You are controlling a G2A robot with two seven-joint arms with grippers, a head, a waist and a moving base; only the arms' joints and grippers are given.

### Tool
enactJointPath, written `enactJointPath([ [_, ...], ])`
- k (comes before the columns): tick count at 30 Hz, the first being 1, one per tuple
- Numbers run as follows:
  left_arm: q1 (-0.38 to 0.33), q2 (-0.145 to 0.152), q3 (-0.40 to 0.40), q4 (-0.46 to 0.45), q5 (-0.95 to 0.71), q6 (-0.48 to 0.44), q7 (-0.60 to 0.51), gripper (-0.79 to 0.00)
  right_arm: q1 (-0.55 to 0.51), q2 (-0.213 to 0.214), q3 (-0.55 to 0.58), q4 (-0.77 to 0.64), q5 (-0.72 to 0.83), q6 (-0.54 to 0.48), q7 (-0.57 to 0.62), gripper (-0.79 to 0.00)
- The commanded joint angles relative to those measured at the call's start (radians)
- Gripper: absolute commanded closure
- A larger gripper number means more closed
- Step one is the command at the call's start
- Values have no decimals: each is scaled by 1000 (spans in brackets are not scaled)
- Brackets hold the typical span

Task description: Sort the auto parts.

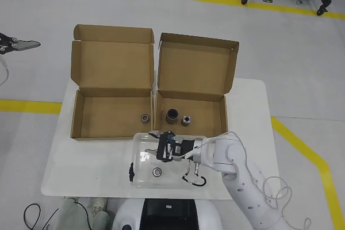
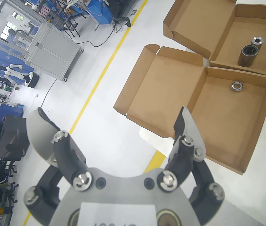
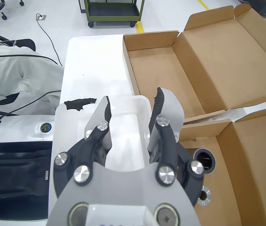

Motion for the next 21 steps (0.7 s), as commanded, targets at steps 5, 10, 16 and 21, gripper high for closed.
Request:
enactJointPath([
  [5, 0, 0, 0, 0, 0, 0, 0, -785, -2, 1, 1, 0, -1, -2, -4, -308],
  [10, 0, 0, 0, 0, 0, 0, 0, -785, -2, 1, 1, 0, -1, -2, -4, -240],
  [16, 0, 0, 0, 0, 0, 0, 0, -785, -2, 1, 1, 0, -1, -2, -4, -240],
  [21, 0, 0, 0, 0, 0, 0, 0, -785, -4, 4, -4, -5, -23, 8, 11, -326],
])
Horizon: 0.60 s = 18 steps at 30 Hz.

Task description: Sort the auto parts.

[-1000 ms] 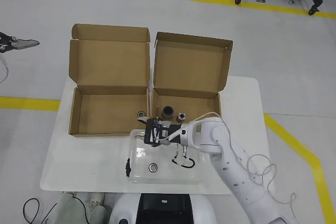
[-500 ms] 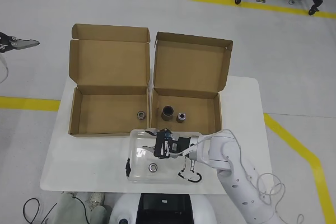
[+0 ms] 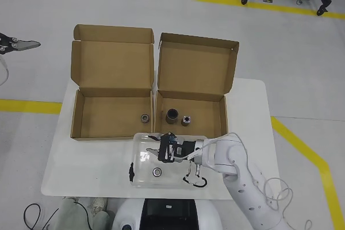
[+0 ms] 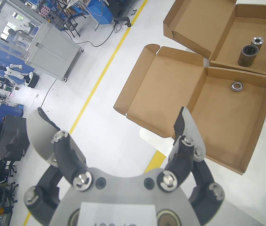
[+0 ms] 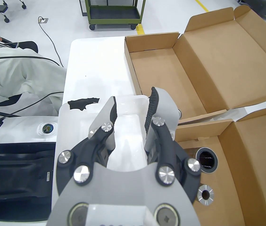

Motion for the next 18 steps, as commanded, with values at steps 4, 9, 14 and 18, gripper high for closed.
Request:
enactJointPath([
  [4, 0, 0, 0, 0, 0, 0, 0, -785, -10, 10, -25, -1, -33, -11, 57, -329],
  [9, 0, 0, 0, 0, 0, 0, 0, -785, -18, 18, -61, 23, -65, -19, 114, -336],
  [14, 0, 0, 0, 0, 0, 0, 0, -785, -22, 28, -101, 35, -92, -61, 156, -339],
  [18, 0, 0, 0, 0, 0, 0, 0, -785, -32, 36, -111, 31, -101, -59, 183, -329],
])
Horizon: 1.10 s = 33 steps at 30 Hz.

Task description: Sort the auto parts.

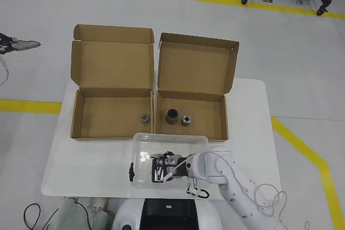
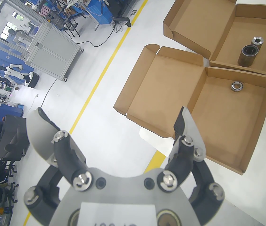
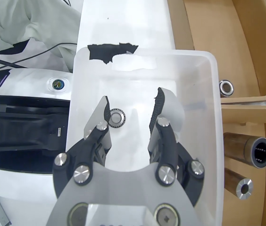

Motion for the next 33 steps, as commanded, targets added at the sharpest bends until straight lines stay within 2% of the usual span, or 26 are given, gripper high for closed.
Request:
enactJointPath([
  [1, 0, 0, 0, 0, 0, 0, 0, -785, -2, 4, -3, -4, -2, 1, 7, -329],
  [18, 0, 0, 0, 0, 0, 0, 0, -785, 87, -1, -129, 127, -34, 47, 52, -326],
  [33, 0, 0, 0, 0, 0, 0, 0, -785, 135, 1, -188, 175, -20, 61, 103, -348],
])
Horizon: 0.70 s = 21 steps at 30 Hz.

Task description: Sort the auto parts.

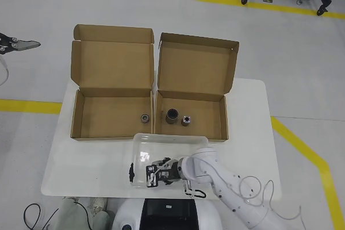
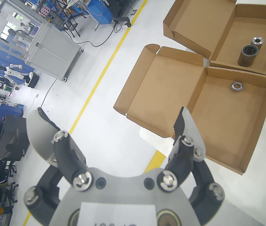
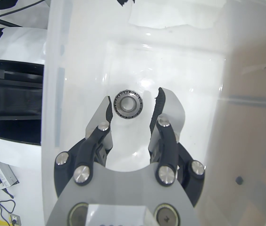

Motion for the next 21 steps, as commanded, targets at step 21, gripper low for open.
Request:
enactJointPath([
  [21, 0, 0, 0, 0, 0, 0, 0, -785, 62, -14, -56, 25, -55, 206, 6, -360],
])
